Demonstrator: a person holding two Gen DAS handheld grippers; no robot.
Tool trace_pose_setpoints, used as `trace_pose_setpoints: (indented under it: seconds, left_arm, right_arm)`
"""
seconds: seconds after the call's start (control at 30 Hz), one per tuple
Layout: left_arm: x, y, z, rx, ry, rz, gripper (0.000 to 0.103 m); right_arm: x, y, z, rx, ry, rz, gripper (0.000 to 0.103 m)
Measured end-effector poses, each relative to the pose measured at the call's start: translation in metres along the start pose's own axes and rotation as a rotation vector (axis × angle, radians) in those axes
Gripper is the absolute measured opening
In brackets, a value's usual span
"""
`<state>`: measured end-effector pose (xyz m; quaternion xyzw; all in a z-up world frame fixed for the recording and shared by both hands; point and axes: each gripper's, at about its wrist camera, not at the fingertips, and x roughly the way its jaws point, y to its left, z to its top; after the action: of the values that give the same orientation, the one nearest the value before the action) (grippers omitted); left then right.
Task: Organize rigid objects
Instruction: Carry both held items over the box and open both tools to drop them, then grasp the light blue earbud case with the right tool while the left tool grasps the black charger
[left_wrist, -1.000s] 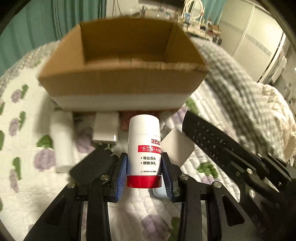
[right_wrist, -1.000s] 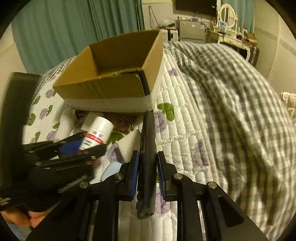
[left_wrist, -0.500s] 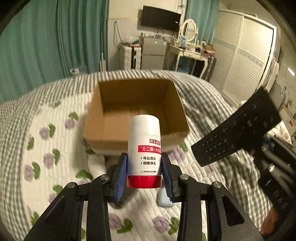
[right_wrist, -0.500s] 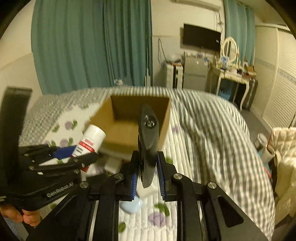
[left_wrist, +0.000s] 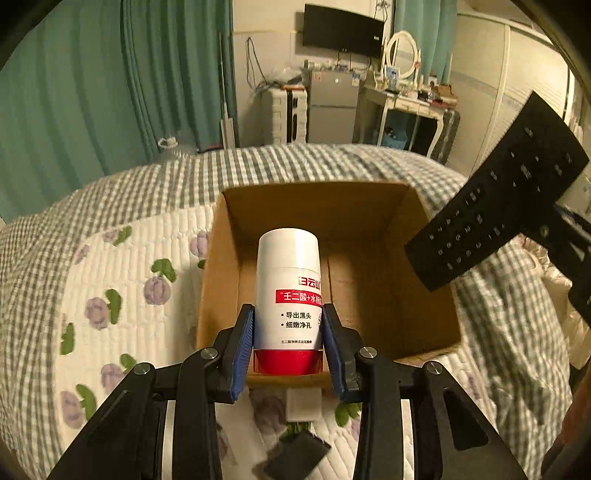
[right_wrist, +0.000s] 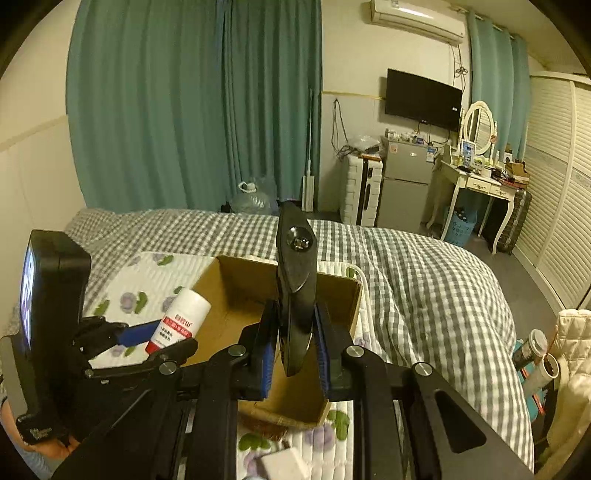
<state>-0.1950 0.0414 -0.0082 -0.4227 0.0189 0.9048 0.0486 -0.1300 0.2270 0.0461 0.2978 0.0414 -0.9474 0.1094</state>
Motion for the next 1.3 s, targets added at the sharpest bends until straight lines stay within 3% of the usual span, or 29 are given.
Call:
trace_pose_setpoints:
  seconds: [0.2, 0.4, 0.7, 0.83, 0.87, 0.93, 1.17, 1.3]
  left_arm:
    - [0.043, 0.004, -0.001, -0.014, 0.011, -0.006, 0.037]
    - [0.058, 0.006, 0.005, -0.004, -0.025, -0.014, 0.058]
    - [0.043, 0.011, 0.005, -0.01, -0.036, 0.004, 0.063]
    - [0.023, 0.01, 0.0, -0.007, -0.058, 0.017, 0.079]
    - [0.017, 0.009, -0.001, -0.006, -0.063, 0.019, 0.08]
    - [0.004, 0.01, -0.004, -0.004, -0.064, 0.028, 0.08]
    - [-0.049, 0.018, -0.019, -0.012, -0.102, 0.073, 0.09]
    - [-0.078, 0.026, -0.033, -0.027, -0.1, 0.058, 0.091]
  right_arm:
    - [0.051, -0.004, 0.0, -0.019, 0.039, 0.009, 0.018]
    - [0.084, -0.012, -0.001, -0.037, 0.048, 0.024, 0.018]
    - [0.117, -0.016, 0.001, -0.033, 0.057, 0.022, 0.018]
    - [0.123, -0.015, -0.004, -0.021, 0.104, 0.077, 0.02]
    - [0.123, -0.013, -0.004, -0.018, 0.107, 0.081, 0.024]
    - [0.114, -0.012, -0.003, -0.02, 0.1, 0.058, 0.053]
    - [0.045, -0.008, 0.01, -0.008, 0.026, 0.032, 0.059]
    - [-0.01, -0.005, 0.009, -0.009, -0.012, -0.026, 0.083]
